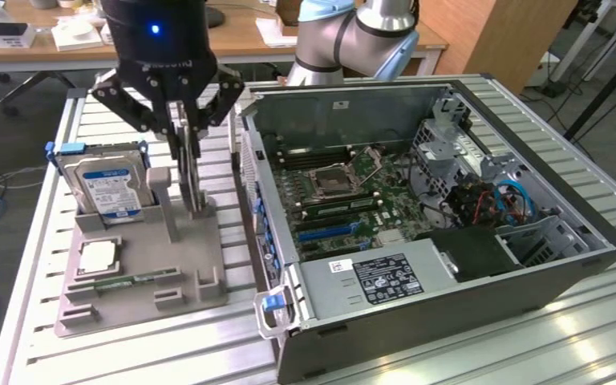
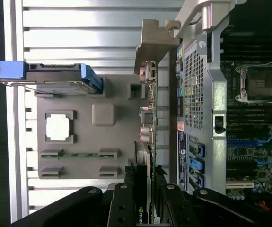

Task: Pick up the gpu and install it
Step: 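Reach for the gpu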

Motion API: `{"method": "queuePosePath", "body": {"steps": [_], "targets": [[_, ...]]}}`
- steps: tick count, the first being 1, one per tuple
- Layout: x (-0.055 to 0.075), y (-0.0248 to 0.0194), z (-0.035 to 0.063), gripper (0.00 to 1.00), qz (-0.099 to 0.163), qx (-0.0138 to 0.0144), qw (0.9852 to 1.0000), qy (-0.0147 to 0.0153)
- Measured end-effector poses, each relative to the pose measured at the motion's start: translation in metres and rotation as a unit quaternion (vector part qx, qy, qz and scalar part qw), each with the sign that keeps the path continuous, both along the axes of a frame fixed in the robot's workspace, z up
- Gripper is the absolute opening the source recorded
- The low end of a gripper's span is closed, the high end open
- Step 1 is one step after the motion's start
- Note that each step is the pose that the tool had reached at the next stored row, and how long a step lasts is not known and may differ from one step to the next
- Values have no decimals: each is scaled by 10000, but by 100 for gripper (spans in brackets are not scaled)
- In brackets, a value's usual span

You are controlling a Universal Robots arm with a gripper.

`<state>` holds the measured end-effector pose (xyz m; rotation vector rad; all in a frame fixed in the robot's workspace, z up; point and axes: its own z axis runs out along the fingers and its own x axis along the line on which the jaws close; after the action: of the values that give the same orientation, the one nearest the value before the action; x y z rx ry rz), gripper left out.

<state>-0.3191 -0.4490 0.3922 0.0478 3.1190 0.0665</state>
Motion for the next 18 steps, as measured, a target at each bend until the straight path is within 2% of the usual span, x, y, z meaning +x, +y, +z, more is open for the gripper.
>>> {"method": "queuePosePath", "body": {"steps": [10, 15, 18], "targets": [[0, 0, 342, 26, 3, 0, 10000, 0], [0, 0, 444, 26, 3, 0, 10000, 0], [0, 0, 457, 26, 3, 0, 10000, 0]]}}
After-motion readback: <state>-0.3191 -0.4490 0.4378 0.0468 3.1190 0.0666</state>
